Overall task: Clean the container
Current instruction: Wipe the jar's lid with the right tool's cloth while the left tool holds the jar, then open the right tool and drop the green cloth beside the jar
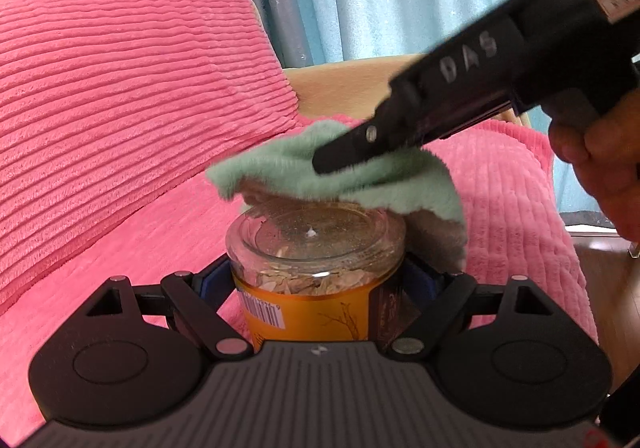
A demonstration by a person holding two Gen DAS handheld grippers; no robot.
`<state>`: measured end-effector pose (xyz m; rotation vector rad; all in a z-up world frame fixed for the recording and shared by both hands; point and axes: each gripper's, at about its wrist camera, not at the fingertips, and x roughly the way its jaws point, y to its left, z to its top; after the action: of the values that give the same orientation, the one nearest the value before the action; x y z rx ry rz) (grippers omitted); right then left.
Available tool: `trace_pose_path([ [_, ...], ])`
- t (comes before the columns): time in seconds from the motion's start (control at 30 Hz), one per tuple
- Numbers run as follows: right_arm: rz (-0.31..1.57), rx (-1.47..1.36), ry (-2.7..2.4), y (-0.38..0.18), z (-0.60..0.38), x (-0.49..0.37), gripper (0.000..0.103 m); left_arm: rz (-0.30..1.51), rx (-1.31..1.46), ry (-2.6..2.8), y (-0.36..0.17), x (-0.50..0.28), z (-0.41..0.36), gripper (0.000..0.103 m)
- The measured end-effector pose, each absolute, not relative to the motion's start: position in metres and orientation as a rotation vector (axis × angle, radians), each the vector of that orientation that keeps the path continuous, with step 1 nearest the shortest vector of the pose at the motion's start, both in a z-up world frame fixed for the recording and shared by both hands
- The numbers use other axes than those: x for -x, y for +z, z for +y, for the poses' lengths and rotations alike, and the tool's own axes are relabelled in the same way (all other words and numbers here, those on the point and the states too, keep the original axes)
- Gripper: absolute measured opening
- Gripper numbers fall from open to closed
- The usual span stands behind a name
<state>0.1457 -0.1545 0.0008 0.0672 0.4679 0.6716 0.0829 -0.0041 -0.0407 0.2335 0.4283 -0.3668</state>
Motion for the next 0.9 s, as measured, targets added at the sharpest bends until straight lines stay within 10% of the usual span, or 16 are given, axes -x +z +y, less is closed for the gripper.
trace_pose_path([
  [0.9,0.578,-0.302,0.558,-0.022,-0.189,-0.174,0.021,0.423,-0.222,-0.368,-0.039,-0.083,0.0,0.086],
])
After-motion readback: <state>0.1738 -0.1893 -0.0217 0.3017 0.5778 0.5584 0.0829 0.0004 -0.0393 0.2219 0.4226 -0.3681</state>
